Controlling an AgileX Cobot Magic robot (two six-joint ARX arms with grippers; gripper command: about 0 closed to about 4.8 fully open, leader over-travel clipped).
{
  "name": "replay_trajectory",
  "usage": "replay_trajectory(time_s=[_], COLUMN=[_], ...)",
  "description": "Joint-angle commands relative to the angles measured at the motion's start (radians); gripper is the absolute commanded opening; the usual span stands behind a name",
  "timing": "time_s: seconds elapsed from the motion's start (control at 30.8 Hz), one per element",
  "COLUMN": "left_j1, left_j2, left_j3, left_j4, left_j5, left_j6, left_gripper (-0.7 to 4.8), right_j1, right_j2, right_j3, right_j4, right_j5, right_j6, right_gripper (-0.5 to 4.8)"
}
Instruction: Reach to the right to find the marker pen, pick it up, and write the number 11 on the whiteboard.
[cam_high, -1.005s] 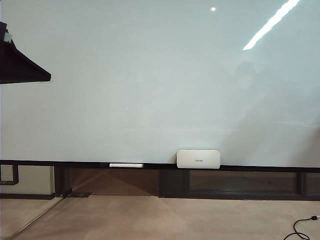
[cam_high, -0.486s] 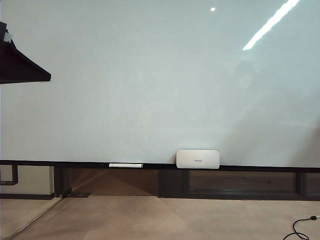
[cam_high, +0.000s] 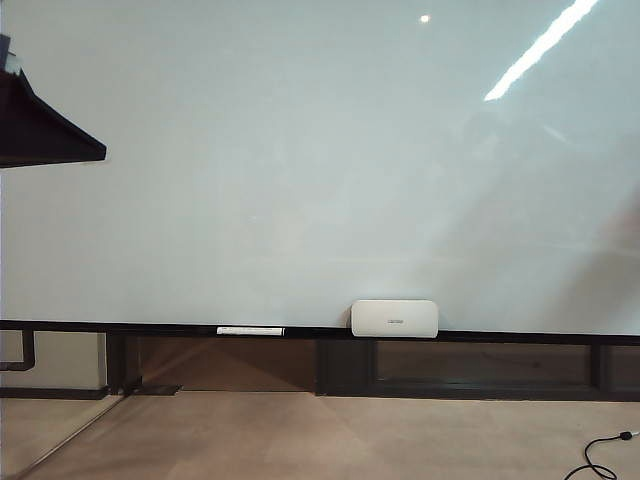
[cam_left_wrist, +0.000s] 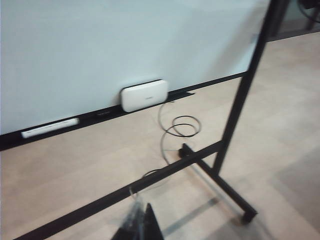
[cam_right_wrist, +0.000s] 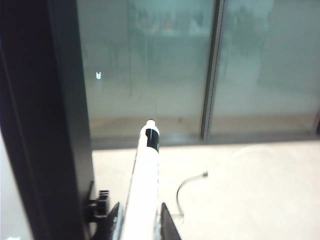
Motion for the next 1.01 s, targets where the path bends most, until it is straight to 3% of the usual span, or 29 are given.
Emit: replay_trajectory(time_s=[0.03,0.19,0.52,1.01], left_j1=[-0.001,-0.002,-0.003,-0.048], left_j2=[-0.002,-0.002,-0.002,-0.005], left_j3=[0.006,0.006,0.01,0.118], left_j4=[0.014,0.013,0.013,-0.089], left_j5=[0.029,0.076,0.087,0.258], left_j6=[-0.033,-0.088,-0.13,-0.17], left_gripper=[-0.06,-0.06,-0.06,-0.06], right_j1=[0.002,0.001,-0.024,-0.027], right_j2=[-0.076,-0.177,-0.288,-0.523], right_j3=[0.005,0.003,0.003,0.002], right_j4=[-0.09,-0.238,-0.383,-0.689], right_j5=[0.002,0.037,0.047,0.095], right_j6=[0.002,-0.012,-0.014,-0.015], right_gripper=[-0.05,-0.05,-0.05,-0.05])
